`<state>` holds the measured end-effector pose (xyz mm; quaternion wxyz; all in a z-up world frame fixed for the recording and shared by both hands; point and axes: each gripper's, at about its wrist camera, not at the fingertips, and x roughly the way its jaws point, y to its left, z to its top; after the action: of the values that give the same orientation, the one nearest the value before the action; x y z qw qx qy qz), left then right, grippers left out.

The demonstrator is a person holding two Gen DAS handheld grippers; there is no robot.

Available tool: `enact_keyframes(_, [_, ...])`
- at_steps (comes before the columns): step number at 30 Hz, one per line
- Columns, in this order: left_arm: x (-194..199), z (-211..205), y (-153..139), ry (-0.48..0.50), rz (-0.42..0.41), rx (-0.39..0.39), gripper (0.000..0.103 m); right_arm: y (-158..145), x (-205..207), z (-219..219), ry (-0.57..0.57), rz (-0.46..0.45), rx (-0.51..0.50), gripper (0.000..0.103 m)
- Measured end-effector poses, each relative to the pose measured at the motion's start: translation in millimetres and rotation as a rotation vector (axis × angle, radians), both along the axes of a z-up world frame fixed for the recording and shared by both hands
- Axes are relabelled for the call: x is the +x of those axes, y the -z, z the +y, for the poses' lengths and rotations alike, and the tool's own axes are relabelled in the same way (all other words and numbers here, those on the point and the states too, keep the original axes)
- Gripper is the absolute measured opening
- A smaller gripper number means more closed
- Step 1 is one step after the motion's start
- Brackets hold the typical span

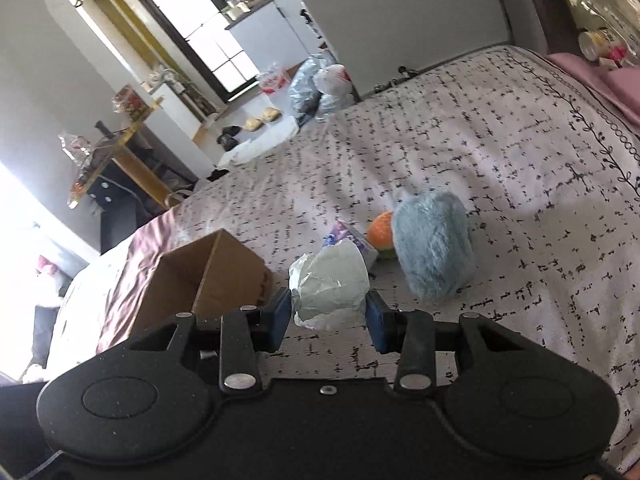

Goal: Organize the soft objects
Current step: 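Carry the black item and white cloth over the box with both tools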

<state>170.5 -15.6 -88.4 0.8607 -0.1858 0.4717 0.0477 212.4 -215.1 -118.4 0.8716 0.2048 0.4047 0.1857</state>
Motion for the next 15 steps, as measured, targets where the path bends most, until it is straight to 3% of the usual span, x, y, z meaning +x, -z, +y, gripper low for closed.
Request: enact_keyframes(15, [-17,27,-29,-0.065,-0.041,0.045,0.029,-21,-13,15,-0.107,-0.069,0.021,0.04])
